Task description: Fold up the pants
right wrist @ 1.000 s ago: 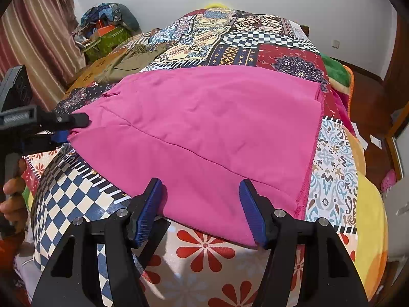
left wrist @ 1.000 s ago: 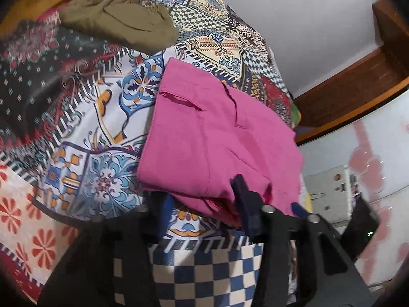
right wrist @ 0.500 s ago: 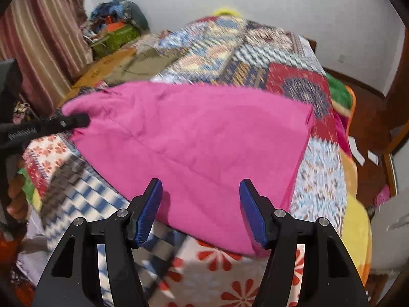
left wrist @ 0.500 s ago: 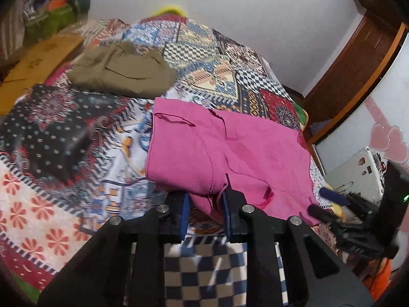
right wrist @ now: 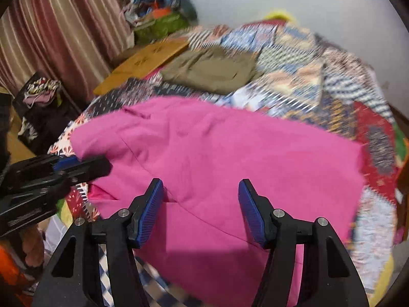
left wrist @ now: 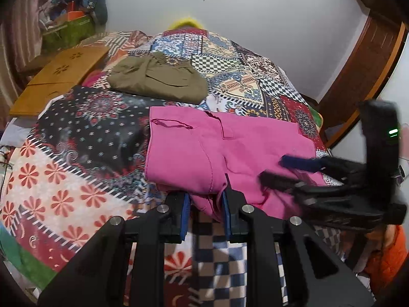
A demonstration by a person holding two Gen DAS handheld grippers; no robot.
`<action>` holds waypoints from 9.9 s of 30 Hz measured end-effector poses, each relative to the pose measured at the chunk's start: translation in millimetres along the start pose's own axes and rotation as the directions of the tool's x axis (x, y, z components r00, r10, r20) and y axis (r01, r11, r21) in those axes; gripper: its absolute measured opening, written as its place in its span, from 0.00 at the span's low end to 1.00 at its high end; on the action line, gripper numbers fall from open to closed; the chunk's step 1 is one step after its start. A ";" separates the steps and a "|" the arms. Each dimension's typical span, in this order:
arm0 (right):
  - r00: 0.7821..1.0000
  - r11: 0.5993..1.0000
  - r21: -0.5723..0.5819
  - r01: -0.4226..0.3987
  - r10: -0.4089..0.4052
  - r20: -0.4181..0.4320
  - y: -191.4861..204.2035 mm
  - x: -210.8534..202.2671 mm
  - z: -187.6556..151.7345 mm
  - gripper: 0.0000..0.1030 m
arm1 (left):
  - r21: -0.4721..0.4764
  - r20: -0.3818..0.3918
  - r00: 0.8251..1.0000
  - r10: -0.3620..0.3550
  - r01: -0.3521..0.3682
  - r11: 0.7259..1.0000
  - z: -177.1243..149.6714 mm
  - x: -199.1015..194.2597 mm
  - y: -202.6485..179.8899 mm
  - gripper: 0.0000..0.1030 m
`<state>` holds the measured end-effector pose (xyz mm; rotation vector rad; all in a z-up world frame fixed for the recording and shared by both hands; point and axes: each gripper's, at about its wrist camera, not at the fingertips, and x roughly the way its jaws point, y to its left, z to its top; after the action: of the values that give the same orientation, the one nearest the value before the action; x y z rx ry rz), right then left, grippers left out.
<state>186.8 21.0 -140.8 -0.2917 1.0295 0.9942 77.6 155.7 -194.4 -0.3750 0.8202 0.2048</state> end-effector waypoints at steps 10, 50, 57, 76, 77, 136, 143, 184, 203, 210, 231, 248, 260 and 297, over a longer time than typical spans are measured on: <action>0.998 0.999 0.007 -0.052 0.053 -0.041 3.1 3.9 -3.0 0.50 | 0.113 0.058 0.998 0.003 -0.010 0.994 4.8 -16.4 -25.8 0.21; 0.999 0.953 0.304 0.012 -0.027 0.047 -103.2 -74.6 -87.8 0.51 | 0.435 0.038 0.990 -0.133 0.103 0.895 26.3 -15.3 -151.5 0.21; 0.999 0.957 0.291 0.013 -0.028 0.045 -100.6 -57.5 -88.2 0.53 | 0.468 0.008 0.987 -0.159 0.137 0.873 25.7 -5.2 -171.8 0.21; 0.970 0.909 0.403 0.108 -0.185 0.158 -142.8 -144.5 -124.0 0.52 | 0.538 -0.123 0.973 -0.194 0.230 0.811 21.1 42.1 -224.9 0.21; 0.969 0.905 0.411 0.109 -0.190 0.160 -143.4 -145.5 -126.1 0.52 | 0.545 -0.135 0.973 -0.189 0.232 0.806 19.3 45.2 -227.8 0.21; 0.989 0.913 0.400 0.081 -0.125 0.085 -128.1 -73.1 -100.0 0.67 | 0.463 -0.293 0.954 -0.056 0.193 0.865 102.0 195.6 -127.4 0.67; 0.985 0.898 0.421 0.124 -0.164 0.060 -153.6 -71.0 -103.0 0.67 | 0.390 -0.329 0.936 -0.127 0.257 0.884 99.6 193.6 -117.9 0.43; 0.979 0.987 0.157 0.034 -0.065 0.192 -130.9 -78.3 23.3 0.58 | 0.208 -0.202 0.970 -0.132 0.175 0.962 69.8 74.7 -48.3 0.15; 0.999 0.997 -0.077 0.013 -0.010 0.039 -104.2 22.6 75.0 0.13 | 0.229 -0.268 0.957 -0.114 0.178 0.957 34.5 116.4 -47.6 0.17; 0.996 0.991 -0.096 0.088 -0.085 0.033 -112.5 30.5 78.8 0.12 | 0.228 -0.256 0.963 -0.082 0.143 0.963 29.5 119.9 -45.1 0.18; 0.976 0.969 0.215 0.126 -0.160 0.147 -178.9 -81.6 13.3 0.34 | 0.308 -0.198 0.953 -0.228 0.281 0.909 101.5 102.1 -124.1 0.21; 1.000 0.965 0.264 -0.010 0.006 0.015 -200.1 -38.8 -22.3 0.33 | 0.217 -0.324 0.927 -0.189 0.267 0.939 104.4 170.3 -107.0 0.06; 0.979 0.930 0.342 0.135 -0.178 0.098 -193.3 -98.2 -46.6 0.74 | 0.173 -0.188 0.975 -0.117 0.150 0.973 112.0 113.0 -61.7 0.88; 0.989 0.912 0.409 0.020 -0.077 0.122 -184.2 -68.1 -52.1 0.17 | 0.192 -0.271 0.949 -0.159 0.215 0.958 79.1 143.7 -100.4 0.30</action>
<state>294.4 -150.9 -154.2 0.0949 1.0713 0.7203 258.8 100.5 -227.5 -0.2713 1.0420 -0.1155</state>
